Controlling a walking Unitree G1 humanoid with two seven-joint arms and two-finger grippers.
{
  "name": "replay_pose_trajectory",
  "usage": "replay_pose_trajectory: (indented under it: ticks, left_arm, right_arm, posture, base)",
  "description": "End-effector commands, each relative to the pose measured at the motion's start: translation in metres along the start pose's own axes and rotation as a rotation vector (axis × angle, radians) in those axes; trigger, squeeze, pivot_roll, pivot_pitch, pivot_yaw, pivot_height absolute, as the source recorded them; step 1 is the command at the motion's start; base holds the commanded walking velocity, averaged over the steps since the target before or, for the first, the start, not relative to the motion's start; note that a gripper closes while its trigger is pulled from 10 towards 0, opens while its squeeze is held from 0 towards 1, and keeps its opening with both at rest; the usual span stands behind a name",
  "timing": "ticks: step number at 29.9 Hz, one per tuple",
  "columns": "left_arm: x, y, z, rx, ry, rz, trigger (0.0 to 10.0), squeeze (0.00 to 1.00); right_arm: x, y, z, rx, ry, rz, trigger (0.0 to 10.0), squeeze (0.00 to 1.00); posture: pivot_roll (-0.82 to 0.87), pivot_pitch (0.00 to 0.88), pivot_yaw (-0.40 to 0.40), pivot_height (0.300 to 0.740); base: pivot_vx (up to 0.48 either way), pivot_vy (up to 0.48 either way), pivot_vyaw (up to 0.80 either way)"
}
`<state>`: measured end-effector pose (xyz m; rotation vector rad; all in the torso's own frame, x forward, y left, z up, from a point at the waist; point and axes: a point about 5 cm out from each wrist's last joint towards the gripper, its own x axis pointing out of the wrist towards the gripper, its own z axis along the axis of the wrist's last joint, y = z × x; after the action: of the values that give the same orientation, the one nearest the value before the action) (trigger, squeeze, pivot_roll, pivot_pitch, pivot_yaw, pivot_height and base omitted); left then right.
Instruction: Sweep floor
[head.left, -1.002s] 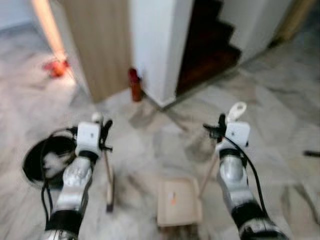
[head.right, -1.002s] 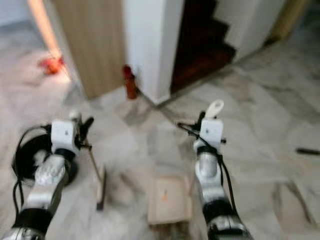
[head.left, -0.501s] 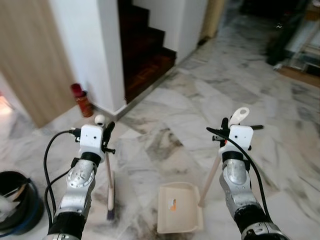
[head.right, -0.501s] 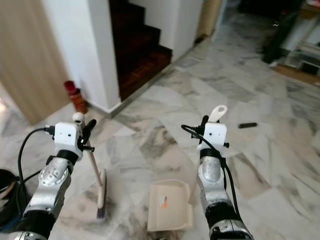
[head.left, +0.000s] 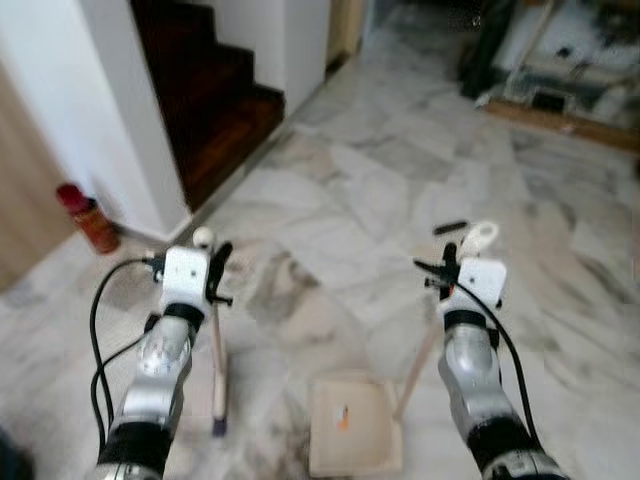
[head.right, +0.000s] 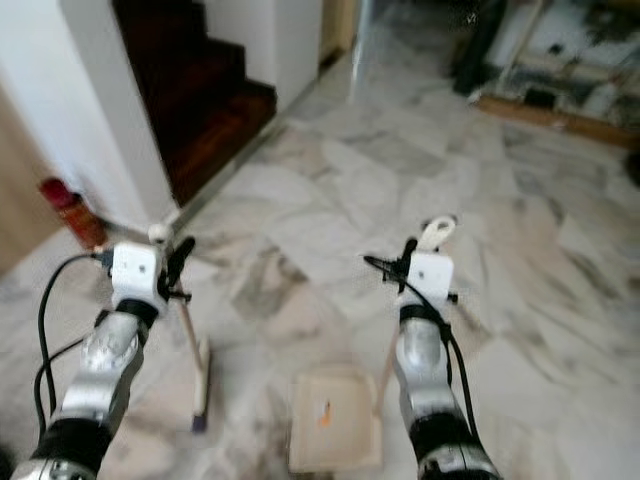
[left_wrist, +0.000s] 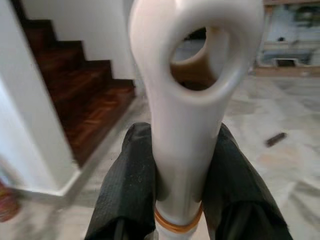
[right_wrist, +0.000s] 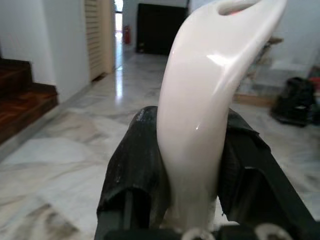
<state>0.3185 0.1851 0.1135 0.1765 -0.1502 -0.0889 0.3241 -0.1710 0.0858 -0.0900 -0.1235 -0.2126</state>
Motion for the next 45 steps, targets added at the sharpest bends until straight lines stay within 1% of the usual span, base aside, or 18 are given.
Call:
replay_pose_trajectory:
  ticks: [1,8,17,24,45]
  left_arm:
    - [0.0052,-0.0012,0.0130,0.018,-0.067,-0.010,10.0,0.00]
    - [0.0051,-0.0005,0.0126,0.017,-0.065,-0.002,10.0,0.00]
    - [0.0049,0.0002,0.0136,-0.007,-0.072,0.002,10.0,0.00]
    - [0.0063,-0.0008,0.0129,-0.005,-0.060,0.001,10.0,0.00]
    - [0.0063,-0.0008,0.0129,-0.005,-0.060,0.001,10.0,0.00]
  right_arm:
    - [0.0051,-0.0036,0.0098,0.011,-0.046,-0.016,10.0,0.00]
    - [0.0061,-0.0039,0.0107,0.012,-0.045,-0.015,10.0,0.00]
    - [0.0065,-0.0029,0.0106,0.014,-0.042,-0.008,10.0,0.00]
    - [0.0064,0.0005,0.0128,0.018,-0.054,0.010,10.0,0.00]
    - [0.0064,0.0005,0.0128,0.018,-0.054,0.010,10.0,0.00]
  posture:
    - [-0.06,0.014,-0.020,0.740]
    - [-0.06,0.038,-0.030,0.740]
    - [-0.05,0.054,-0.035,0.740]
    - [-0.06,0.060,-0.034,0.740]
    - [-0.06,0.060,-0.034,0.740]
  base:
    - [0.000,0.000,-0.80]
    - [0.000,0.000,-0.80]
    - [0.000,0.000,-0.80]
    - [0.000,0.000,0.00]
    - [0.000,0.000,0.00]
